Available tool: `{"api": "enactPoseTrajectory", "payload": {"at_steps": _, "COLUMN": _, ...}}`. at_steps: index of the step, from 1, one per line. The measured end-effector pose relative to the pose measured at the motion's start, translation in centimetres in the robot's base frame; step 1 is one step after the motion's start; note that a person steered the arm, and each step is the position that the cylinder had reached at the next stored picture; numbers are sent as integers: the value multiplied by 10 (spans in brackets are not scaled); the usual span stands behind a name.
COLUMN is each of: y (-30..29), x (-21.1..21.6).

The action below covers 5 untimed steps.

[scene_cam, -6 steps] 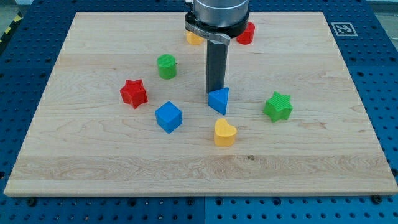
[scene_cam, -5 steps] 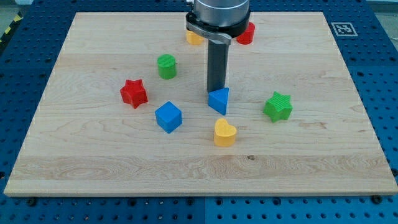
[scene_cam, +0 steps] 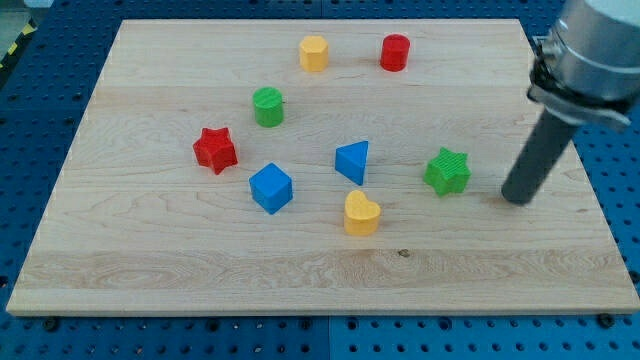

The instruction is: Slide your hand towards the bottom center

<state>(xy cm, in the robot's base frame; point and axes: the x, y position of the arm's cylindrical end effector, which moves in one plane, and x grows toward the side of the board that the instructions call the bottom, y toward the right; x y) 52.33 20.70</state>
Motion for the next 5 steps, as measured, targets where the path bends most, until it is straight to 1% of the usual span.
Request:
{"api": "enactPoseTrajectory", "payload": {"at_steps": 1, "y": -20, "x": 43}}
{"api": "enactPoseTrajectory", "payload": {"at_steps": 2, "y": -78, "x": 78}}
{"api": "enactPoseTrajectory", "payload": {"at_steps": 3, "y": -137, "x": 85}}
{"api": "enactPoseTrajectory", "payload": {"at_steps": 5, "y": -137, "x": 70}}
